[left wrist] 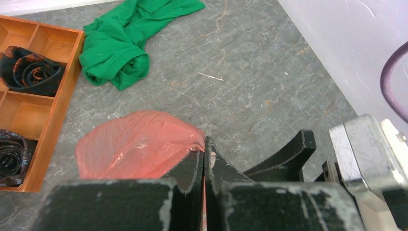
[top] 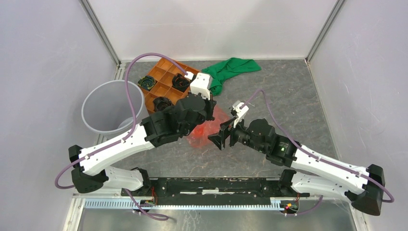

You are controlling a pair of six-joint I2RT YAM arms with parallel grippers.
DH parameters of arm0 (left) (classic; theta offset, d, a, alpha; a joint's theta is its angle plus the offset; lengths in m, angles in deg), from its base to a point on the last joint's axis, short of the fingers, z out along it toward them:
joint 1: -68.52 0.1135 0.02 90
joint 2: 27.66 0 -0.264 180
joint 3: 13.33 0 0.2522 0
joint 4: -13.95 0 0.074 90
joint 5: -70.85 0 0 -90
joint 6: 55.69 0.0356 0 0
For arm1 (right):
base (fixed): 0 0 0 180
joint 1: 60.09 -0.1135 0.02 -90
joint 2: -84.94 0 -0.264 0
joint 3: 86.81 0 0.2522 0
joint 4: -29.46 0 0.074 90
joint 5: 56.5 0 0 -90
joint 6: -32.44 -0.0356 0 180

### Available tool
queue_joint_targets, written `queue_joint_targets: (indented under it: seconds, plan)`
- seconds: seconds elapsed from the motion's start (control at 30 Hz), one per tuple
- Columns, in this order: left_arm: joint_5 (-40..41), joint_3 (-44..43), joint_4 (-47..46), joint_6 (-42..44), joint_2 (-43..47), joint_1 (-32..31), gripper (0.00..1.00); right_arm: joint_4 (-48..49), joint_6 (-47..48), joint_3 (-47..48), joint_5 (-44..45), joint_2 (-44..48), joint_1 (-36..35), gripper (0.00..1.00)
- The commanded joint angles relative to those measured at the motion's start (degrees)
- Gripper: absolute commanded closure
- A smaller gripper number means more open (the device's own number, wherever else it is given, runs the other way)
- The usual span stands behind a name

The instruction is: Put the trash bags into the trash bin

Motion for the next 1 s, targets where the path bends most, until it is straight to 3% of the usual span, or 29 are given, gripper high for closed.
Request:
queue_joint_targets:
  seconds: [0.0,0.17,0.37,0.4,0.43,0.47,0.5,0.6,0.67,0.7,0.8,0.97]
  plan:
    - [2.5,-2.54,-0.72,-4.12,-0.54,0.48,0.98,9.84,-7.65,-1.34,6.12,-1.05,-3.45,0.14]
    - [2.37,-3.04,-0.88,-4.57,-0.7,0.59,0.98,12.55,-9.98,-3.24,17.88,-2.68,-4.8,0.2]
    - [1.65,-3.81,0.06,-4.74,-1.13,0.55,0.98,12.96,-8.58,-1.82,23.69,-8.32,-4.94,0.34]
    - [1.71,-3.67,0.5,-4.69,-0.84,0.56,0.98,12.53,-8.12,-2.27,25.97,-8.54,-4.91,0.43]
    - [1.73,-3.39,0.8,-4.61,-0.55,0.6,0.96,11.97,-7.66,-2.79,27.91,-8.34,-4.92,0.66]
    - [1.43,-3.0,0.96,-4.17,0.08,0.61,0.91,10.14,-8.2,-3.06,30.54,-7.76,-4.82,0.93]
    - [0.89,-2.42,1.02,-3.34,0.74,0.69,0.83,8.23,-8.56,-3.21,32.04,-6.69,-4.43,1.0]
    - [-0.27,0.53,2.35,-1.22,3.35,0.69,0.25,6.78,-7.59,-5.46,28.43,-2.37,-1.56,1.0]
    - [-0.23,3.13,4.03,-1.03,5.75,0.74,0.06,5.62,-7.79,-7.26,21.64,1.19,3.36,1.0]
    - [-0.86,4.91,4.38,-1.25,7.34,0.77,0.02,4.62,-8.09,-7.55,18.63,2.4,5.61,1.0]
    - [-6.19,11.49,3.26,-2.61,13.19,0.77,0.0,0.19,-7.02,-7.19,9.52,5.96,12.19,1.0]
    - [-14.33,26.69,-2.66,-10.5,23.79,0.72,0.0,-8.27,-2.32,-0.12,7.11,7.3,16.3,1.0]
